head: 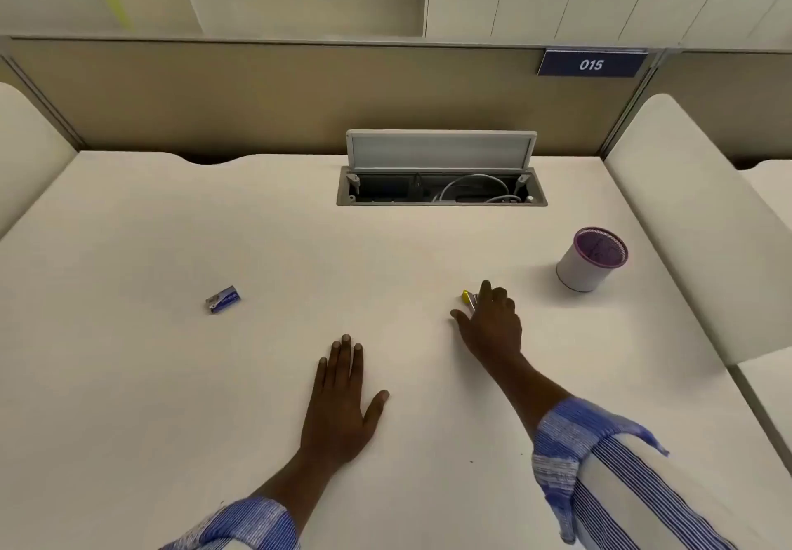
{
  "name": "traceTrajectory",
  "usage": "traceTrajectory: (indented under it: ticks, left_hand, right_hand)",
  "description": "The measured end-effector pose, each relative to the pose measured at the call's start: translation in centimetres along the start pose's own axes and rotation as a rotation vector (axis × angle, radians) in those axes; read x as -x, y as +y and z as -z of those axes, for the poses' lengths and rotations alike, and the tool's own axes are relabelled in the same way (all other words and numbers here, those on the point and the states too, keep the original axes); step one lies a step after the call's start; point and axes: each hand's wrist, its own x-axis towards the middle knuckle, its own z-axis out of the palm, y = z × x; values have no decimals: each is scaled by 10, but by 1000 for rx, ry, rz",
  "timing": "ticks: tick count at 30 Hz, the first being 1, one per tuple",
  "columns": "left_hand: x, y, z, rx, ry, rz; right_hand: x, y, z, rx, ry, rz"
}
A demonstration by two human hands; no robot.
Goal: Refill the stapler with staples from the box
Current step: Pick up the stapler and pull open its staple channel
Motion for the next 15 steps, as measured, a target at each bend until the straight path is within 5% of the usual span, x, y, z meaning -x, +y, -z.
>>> traceTrajectory:
  ticks: [9,15]
  left_hand:
    - [0,-3,0,-16,-22,12]
    - [0,-3,-1,-20,-20,12]
  right_hand:
    - [-20,8,-1,-293,-10,-102]
    - [6,-12,26,-1303,-329,-357]
